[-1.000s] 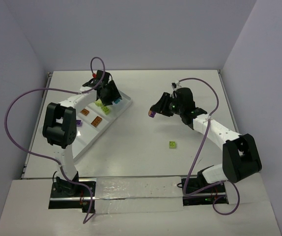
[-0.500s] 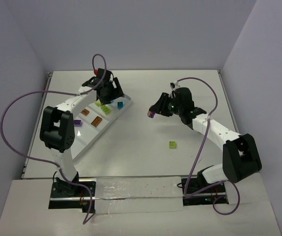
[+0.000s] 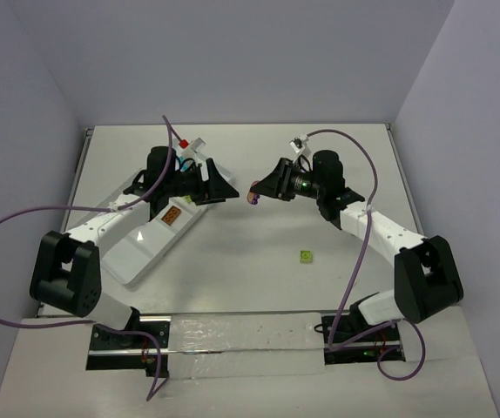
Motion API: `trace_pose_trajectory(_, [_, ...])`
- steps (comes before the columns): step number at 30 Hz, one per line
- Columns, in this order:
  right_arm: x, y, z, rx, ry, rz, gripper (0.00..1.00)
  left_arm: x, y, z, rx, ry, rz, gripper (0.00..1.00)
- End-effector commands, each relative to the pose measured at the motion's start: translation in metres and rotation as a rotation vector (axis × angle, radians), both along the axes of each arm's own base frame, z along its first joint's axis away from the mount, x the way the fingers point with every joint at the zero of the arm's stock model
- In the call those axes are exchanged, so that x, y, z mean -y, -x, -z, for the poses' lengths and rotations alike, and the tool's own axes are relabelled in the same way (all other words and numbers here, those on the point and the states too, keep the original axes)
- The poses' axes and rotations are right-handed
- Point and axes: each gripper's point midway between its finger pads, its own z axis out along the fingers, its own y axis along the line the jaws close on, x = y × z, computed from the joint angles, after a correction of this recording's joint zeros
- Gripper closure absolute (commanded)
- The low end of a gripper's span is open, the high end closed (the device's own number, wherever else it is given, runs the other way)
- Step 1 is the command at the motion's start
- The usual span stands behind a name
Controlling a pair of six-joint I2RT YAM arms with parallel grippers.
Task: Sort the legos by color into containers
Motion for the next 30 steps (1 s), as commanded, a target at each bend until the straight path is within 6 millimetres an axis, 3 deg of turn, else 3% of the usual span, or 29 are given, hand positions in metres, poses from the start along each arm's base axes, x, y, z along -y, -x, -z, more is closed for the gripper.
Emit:
trace_pose_trajectory(1, [-0.019,0.021,-0.042,0.068,-0.186,-0.177,1.00,0.013,0.028,-0.052,0.172,0.221,0.169,0.12])
trace_pose_trajectory(15, [-0.039,0.025,-0.045,0.038,-0.243,-0.262,1.00,0.020,0.048,-0.074,0.186,0.377,0.269,0.20])
trace_pose_trajectory(25, [-0.045,0.028,-0.048,0.039,-0.256,-0.277,1.00,0.026,0.047,-0.066,0.157,0.373,0.279,0.31])
trace_pose_trajectory(30, [-0.044,0.027,-0.051,0.043,-0.263,-0.268,1.00,0.026,0.047,-0.061,0.145,0.364,0.280,0.32])
